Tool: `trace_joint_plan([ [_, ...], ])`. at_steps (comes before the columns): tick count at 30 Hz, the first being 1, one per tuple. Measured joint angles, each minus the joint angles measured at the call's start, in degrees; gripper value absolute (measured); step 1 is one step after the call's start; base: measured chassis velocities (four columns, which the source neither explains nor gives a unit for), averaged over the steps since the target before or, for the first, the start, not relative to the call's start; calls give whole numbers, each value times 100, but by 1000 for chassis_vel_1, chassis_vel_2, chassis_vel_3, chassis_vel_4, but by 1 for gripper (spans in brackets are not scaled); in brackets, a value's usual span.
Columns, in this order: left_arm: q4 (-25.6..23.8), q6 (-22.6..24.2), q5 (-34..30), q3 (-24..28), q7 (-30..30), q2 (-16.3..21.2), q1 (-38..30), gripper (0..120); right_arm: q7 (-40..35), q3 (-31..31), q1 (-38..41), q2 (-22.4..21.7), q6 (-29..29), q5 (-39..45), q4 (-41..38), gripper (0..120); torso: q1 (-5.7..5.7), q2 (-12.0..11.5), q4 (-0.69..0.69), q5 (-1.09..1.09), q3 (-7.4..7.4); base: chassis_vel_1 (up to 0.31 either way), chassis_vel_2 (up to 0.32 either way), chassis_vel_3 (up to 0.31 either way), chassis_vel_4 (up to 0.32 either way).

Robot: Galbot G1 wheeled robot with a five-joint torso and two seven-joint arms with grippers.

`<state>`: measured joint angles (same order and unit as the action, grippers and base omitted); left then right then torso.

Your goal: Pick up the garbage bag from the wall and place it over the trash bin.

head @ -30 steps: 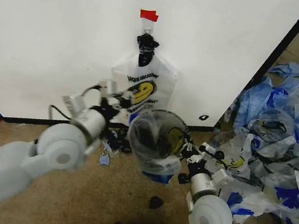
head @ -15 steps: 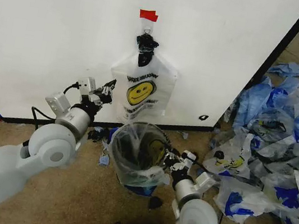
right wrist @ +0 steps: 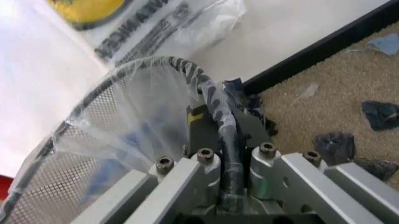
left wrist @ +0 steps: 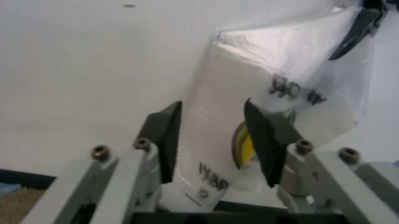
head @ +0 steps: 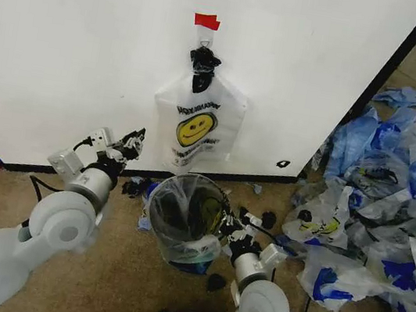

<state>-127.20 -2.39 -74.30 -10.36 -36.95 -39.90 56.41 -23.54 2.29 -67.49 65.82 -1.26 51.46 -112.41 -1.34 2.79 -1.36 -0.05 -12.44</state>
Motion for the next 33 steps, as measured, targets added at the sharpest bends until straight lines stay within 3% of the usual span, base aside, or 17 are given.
trace_joint_plan([
  [11,-364,53,165,-560,19,-141,936,89,48,126,-151,79,-18,-258,2,43,0,-1,1,-1,0,0,0,0,0],
  [15,-402,53,201,-660,51,-164,1099,98,50,147,-225,75,-40,-370,4,55,0,-1,1,-1,0,0,0,0,0],
  [25,-500,16,412,-807,147,-261,1459,100,-80,96,-445,-128,-47,-584,-73,93,0,-1,0,-1,0,0,0,0,0],
  [33,-518,-72,650,-990,316,-364,1592,100,265,-120,-679,-257,-291,-672,-228,100,0,-1,0,1,0,0,0,0,0],
])
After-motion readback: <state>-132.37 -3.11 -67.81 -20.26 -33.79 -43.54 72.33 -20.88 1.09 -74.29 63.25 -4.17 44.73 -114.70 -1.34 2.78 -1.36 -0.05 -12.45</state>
